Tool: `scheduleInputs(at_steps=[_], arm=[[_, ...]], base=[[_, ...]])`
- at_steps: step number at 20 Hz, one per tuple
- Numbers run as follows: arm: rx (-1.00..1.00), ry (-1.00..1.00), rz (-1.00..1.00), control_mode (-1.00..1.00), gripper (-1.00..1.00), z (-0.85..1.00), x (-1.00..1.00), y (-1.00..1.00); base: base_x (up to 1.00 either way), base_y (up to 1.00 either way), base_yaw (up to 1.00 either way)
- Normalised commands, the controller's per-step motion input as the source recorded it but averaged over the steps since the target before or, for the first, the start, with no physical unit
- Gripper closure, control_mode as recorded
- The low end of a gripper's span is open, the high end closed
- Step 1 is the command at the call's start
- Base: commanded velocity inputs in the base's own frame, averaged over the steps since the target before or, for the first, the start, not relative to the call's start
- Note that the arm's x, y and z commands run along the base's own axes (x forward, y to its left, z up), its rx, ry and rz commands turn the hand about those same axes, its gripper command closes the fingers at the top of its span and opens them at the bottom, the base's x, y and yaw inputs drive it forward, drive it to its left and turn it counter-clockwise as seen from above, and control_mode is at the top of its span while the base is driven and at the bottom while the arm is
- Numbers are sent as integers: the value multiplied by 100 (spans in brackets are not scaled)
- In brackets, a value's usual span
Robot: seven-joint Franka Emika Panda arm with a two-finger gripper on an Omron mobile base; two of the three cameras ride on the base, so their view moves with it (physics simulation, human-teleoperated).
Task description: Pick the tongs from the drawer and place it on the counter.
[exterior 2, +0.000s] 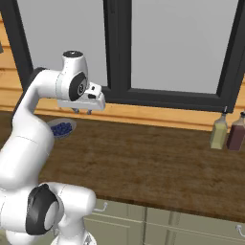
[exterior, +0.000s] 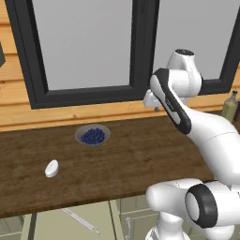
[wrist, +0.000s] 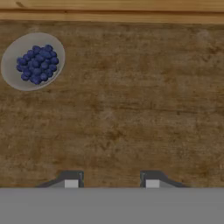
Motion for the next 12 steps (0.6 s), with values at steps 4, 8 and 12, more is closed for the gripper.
scheduleInputs(at_steps=[4, 8, 12], arm=[[0, -1, 2, -100, -100, 0, -37, 2], [-3, 0, 14, -100, -100, -9, -90, 29], [-10, 0, 21, -100, -100, -9, -96, 45]], base=[[0, 0, 0], [0, 0, 0], [0, 0, 0]])
